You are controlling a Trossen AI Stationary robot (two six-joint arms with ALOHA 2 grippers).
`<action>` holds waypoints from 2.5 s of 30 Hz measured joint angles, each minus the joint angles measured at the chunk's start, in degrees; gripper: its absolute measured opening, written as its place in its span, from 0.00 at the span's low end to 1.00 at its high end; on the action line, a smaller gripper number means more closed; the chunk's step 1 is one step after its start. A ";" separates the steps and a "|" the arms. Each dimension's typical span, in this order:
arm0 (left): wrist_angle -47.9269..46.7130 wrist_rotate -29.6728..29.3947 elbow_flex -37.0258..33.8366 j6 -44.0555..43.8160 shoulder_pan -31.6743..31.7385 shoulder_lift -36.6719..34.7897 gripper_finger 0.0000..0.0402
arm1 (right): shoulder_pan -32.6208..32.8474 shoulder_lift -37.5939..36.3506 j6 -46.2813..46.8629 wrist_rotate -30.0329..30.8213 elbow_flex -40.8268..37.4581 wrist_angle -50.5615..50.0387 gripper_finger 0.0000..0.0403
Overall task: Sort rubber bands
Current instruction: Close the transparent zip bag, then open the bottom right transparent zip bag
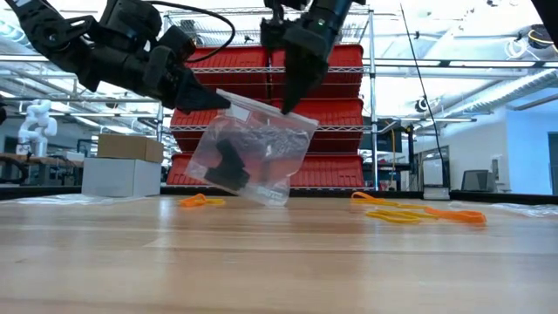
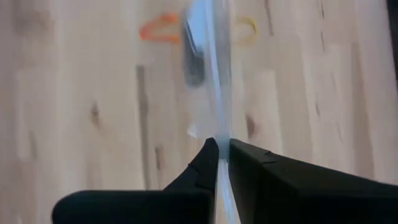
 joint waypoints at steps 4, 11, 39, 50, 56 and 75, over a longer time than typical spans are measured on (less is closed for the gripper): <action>-0.88 -1.65 -0.02 -0.13 0.00 -0.02 0.00 | -0.13 -0.15 0.24 0.38 -0.04 -3.06 0.03; -2.42 -3.71 -0.02 -0.16 0.04 -0.02 0.00 | -0.42 -0.15 0.39 3.20 -0.04 -7.10 0.03; -2.61 -9.19 7.65 0.15 13.17 9.49 0.17 | -3.69 -1.79 2.47 9.30 -0.04 -7.21 0.52; -7.46 -7.02 17.80 0.36 17.73 18.24 0.46 | -3.98 -1.79 2.36 9.23 -0.04 -7.17 0.52; -9.08 -7.05 18.01 0.33 19.58 13.60 0.48 | -5.17 -1.79 2.90 9.13 -0.04 -9.50 0.52; -20.45 3.24 15.65 -1.54 20.68 2.46 0.40 | 1.32 -17.09 44.29 0.44 -27.21 -14.81 0.52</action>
